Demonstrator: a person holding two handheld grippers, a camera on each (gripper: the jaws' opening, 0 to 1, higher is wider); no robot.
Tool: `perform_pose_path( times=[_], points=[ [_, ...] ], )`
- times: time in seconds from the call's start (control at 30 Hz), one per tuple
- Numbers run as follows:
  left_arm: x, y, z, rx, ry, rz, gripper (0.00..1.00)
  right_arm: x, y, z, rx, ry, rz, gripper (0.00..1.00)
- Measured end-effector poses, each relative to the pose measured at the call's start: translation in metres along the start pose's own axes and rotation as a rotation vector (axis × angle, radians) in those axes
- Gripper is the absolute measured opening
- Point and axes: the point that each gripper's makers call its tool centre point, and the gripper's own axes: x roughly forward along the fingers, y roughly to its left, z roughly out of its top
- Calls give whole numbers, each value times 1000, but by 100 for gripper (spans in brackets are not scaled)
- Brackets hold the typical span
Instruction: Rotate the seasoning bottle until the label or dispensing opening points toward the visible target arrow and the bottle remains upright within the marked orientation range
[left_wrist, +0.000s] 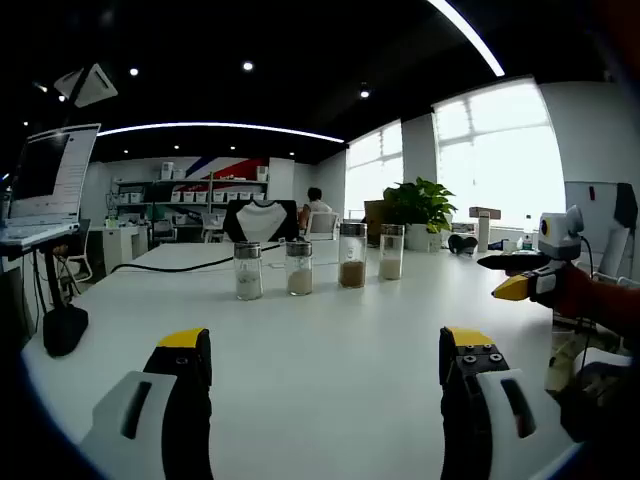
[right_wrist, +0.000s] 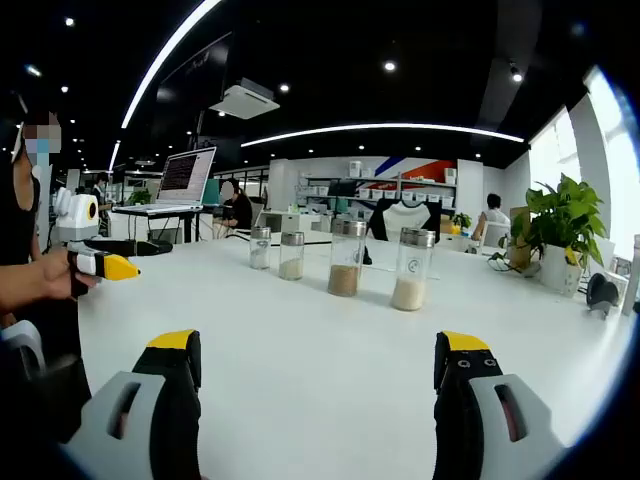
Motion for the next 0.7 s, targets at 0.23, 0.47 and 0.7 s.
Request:
perform_pose_path(
  times=[0.23, 0.47, 0.7],
  points=[
    [0, 4, 2, -11, -6, 12, 100, 1, 1, 1, 0, -6, 8, 99],
    [-2, 0, 14, -6, -65, -9, 95, -2, 0, 4, 0, -13, 4, 99],
    [-6, -7, 22, 12, -113, -24, 94, -5, 2, 1, 2, -9, 6, 99]
  ],
)
